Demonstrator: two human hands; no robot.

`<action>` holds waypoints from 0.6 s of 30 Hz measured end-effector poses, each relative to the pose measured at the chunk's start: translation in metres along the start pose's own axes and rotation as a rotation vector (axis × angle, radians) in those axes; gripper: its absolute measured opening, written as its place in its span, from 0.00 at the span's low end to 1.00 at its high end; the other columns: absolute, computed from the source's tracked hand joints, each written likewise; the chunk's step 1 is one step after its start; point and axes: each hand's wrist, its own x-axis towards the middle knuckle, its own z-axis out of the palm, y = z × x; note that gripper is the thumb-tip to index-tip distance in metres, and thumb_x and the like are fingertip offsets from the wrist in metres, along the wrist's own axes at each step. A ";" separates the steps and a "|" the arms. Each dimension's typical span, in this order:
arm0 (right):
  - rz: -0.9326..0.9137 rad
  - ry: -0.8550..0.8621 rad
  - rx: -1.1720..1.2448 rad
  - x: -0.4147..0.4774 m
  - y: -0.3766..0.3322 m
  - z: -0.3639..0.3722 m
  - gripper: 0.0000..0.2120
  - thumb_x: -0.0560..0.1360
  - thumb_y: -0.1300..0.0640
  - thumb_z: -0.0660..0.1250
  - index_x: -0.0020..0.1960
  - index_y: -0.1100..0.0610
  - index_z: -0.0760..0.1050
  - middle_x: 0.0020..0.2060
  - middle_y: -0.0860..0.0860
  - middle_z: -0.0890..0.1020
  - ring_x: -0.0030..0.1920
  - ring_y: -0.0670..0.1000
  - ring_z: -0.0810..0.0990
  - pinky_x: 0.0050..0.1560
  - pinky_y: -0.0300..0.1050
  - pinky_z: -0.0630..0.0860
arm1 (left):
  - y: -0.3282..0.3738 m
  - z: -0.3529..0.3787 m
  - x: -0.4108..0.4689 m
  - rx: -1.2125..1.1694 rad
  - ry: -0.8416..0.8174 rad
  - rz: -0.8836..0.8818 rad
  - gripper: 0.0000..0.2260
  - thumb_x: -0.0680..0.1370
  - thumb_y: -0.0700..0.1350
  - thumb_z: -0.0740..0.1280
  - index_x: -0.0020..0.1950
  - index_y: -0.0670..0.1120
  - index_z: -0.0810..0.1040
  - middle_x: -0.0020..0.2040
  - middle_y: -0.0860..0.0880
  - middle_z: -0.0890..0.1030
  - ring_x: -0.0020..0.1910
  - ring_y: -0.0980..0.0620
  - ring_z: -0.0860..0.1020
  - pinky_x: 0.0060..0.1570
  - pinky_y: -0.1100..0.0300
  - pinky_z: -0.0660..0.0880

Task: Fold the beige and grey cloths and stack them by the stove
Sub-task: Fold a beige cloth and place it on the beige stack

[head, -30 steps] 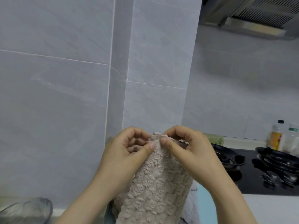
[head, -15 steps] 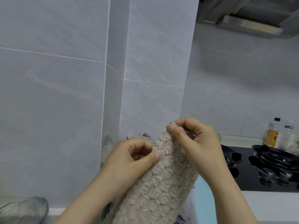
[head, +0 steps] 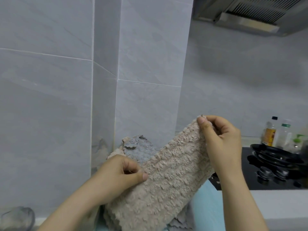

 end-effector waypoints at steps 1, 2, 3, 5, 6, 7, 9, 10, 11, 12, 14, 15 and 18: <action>0.005 0.019 0.001 0.001 0.002 -0.002 0.06 0.75 0.51 0.70 0.40 0.50 0.81 0.32 0.42 0.80 0.35 0.39 0.75 0.37 0.32 0.70 | -0.001 -0.001 0.000 0.034 0.002 -0.015 0.17 0.72 0.49 0.74 0.29 0.42 0.75 0.26 0.52 0.66 0.27 0.57 0.63 0.29 0.63 0.59; 0.010 0.035 0.002 0.003 0.005 -0.003 0.06 0.75 0.51 0.70 0.40 0.50 0.81 0.33 0.42 0.81 0.36 0.40 0.75 0.38 0.33 0.71 | -0.003 -0.003 0.001 0.072 0.008 -0.027 0.16 0.72 0.48 0.74 0.30 0.39 0.75 0.27 0.51 0.66 0.28 0.57 0.63 0.29 0.63 0.59; 0.013 0.049 0.004 0.004 0.006 -0.004 0.06 0.75 0.51 0.70 0.41 0.49 0.81 0.34 0.42 0.81 0.37 0.40 0.76 0.40 0.35 0.72 | -0.004 -0.004 0.001 0.105 0.013 -0.039 0.16 0.72 0.48 0.73 0.32 0.37 0.75 0.28 0.51 0.66 0.28 0.57 0.64 0.29 0.64 0.60; 0.016 0.077 0.002 0.005 0.010 -0.006 0.05 0.75 0.51 0.70 0.40 0.48 0.81 0.35 0.43 0.82 0.38 0.41 0.77 0.41 0.36 0.73 | -0.005 -0.007 0.001 0.134 0.020 -0.054 0.15 0.72 0.47 0.73 0.33 0.37 0.76 0.28 0.51 0.67 0.28 0.58 0.65 0.29 0.65 0.60; 0.016 0.092 -0.002 0.005 0.011 -0.006 0.06 0.75 0.51 0.70 0.40 0.48 0.80 0.35 0.44 0.82 0.37 0.41 0.76 0.39 0.34 0.72 | -0.005 -0.008 0.001 0.145 0.030 -0.063 0.13 0.71 0.46 0.74 0.33 0.39 0.78 0.27 0.52 0.69 0.27 0.59 0.66 0.28 0.66 0.61; 0.018 0.108 -0.004 0.005 0.012 -0.007 0.06 0.75 0.51 0.70 0.39 0.47 0.80 0.35 0.45 0.81 0.36 0.41 0.75 0.38 0.32 0.71 | -0.006 -0.010 0.001 0.163 0.048 -0.076 0.11 0.71 0.45 0.74 0.32 0.41 0.79 0.26 0.53 0.72 0.26 0.60 0.67 0.28 0.68 0.63; 0.030 0.134 -0.004 0.005 0.014 -0.010 0.06 0.76 0.51 0.69 0.40 0.47 0.79 0.35 0.47 0.81 0.35 0.39 0.74 0.35 0.29 0.70 | -0.008 -0.011 0.000 0.206 0.100 -0.094 0.08 0.71 0.44 0.73 0.32 0.45 0.81 0.26 0.54 0.76 0.26 0.63 0.70 0.30 0.71 0.66; 0.034 0.144 -0.005 0.005 0.014 -0.011 0.06 0.76 0.51 0.69 0.40 0.48 0.79 0.35 0.46 0.81 0.34 0.37 0.74 0.35 0.27 0.69 | -0.010 -0.011 0.001 0.227 0.128 -0.092 0.08 0.72 0.44 0.73 0.32 0.46 0.81 0.26 0.55 0.76 0.26 0.63 0.71 0.31 0.71 0.66; 0.036 0.153 -0.009 0.006 0.016 -0.012 0.06 0.76 0.51 0.69 0.41 0.48 0.80 0.36 0.45 0.81 0.34 0.36 0.75 0.34 0.26 0.69 | -0.011 -0.011 0.001 0.254 0.163 -0.083 0.08 0.72 0.44 0.72 0.33 0.47 0.81 0.27 0.55 0.77 0.27 0.63 0.71 0.32 0.72 0.67; 0.037 0.163 -0.018 0.006 0.018 -0.013 0.05 0.76 0.51 0.69 0.42 0.49 0.80 0.36 0.44 0.81 0.35 0.35 0.76 0.35 0.25 0.69 | -0.012 -0.010 0.003 0.282 0.210 -0.068 0.07 0.73 0.44 0.71 0.34 0.48 0.81 0.28 0.55 0.78 0.28 0.63 0.72 0.33 0.72 0.67; 0.036 0.182 -0.050 0.006 0.022 -0.014 0.06 0.77 0.51 0.68 0.43 0.50 0.80 0.37 0.42 0.81 0.36 0.35 0.76 0.36 0.26 0.70 | -0.012 -0.009 0.004 0.304 0.325 -0.038 0.05 0.74 0.44 0.70 0.38 0.50 0.80 0.33 0.54 0.80 0.33 0.63 0.74 0.34 0.72 0.67; 0.032 0.192 -0.079 0.006 0.025 -0.015 0.06 0.77 0.51 0.68 0.43 0.51 0.80 0.37 0.42 0.81 0.36 0.36 0.77 0.37 0.29 0.71 | -0.012 -0.008 0.005 0.284 0.379 -0.027 0.04 0.74 0.44 0.69 0.40 0.51 0.78 0.37 0.54 0.80 0.37 0.63 0.74 0.34 0.73 0.66; 0.016 0.198 -0.178 0.006 0.030 -0.018 0.07 0.77 0.51 0.67 0.43 0.52 0.79 0.36 0.42 0.80 0.38 0.39 0.77 0.38 0.34 0.70 | -0.011 -0.007 0.006 0.183 0.487 -0.045 0.04 0.75 0.47 0.69 0.46 0.54 0.76 0.44 0.56 0.79 0.43 0.62 0.75 0.36 0.69 0.66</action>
